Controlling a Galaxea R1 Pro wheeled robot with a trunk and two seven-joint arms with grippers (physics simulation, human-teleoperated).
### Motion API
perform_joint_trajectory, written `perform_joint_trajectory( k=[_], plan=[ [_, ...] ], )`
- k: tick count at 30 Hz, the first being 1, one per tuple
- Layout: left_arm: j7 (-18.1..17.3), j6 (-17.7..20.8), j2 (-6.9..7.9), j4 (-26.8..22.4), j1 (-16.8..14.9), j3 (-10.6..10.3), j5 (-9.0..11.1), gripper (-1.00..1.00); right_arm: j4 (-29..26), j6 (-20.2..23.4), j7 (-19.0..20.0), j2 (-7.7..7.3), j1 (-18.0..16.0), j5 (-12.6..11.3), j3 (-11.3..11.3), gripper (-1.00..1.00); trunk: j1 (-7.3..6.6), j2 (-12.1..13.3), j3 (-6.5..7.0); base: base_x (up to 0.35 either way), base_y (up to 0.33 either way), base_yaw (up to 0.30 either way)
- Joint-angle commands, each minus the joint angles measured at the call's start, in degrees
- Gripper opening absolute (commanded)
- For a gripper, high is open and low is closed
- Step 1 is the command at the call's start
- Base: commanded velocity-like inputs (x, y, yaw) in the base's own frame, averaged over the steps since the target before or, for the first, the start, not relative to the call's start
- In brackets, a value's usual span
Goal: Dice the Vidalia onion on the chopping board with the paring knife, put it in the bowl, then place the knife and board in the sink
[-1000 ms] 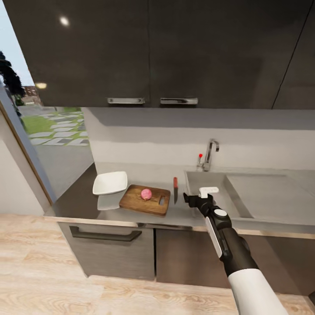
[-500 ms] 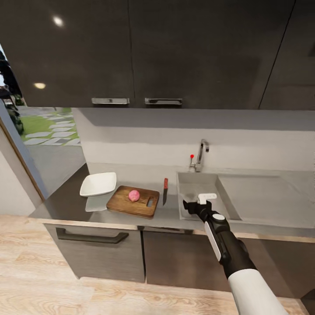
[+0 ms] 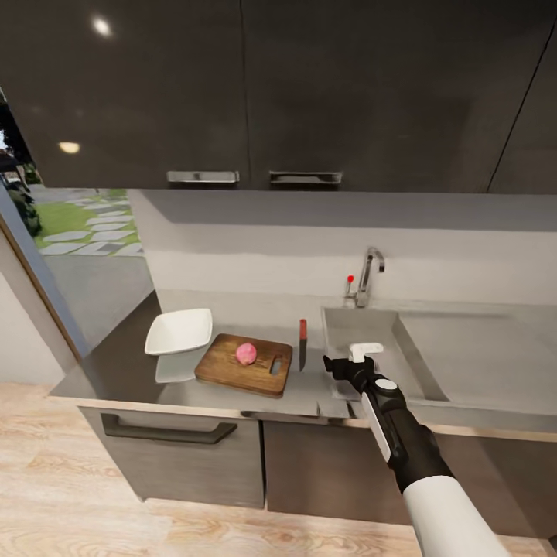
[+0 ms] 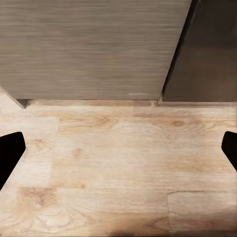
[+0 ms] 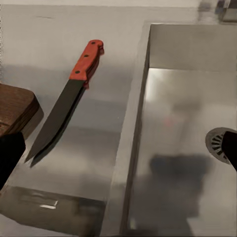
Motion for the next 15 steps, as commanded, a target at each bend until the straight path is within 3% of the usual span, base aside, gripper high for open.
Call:
perform_joint_trajectory(
  k=[1, 15],
  plan=[
    [0.4, -0.2, 0.13, -0.1, 0.0, -0.4, 0.5, 1.0, -0.1, 0.3, 0.2, 0.03, 0.0, 0.3, -0.1, 1.0, 0.05, -0.1, -0.18, 0.198, 0.177, 0.0],
    [0.5, -0.2, 0.26, -0.4, 0.0, -0.4, 0.6, 1.0, 0.0, 0.3, 0.2, 0.03, 0.0, 0.3, -0.1, 1.0, 0.05, -0.1, -1.46, 0.037, 0.038, 0.0]
  ],
)
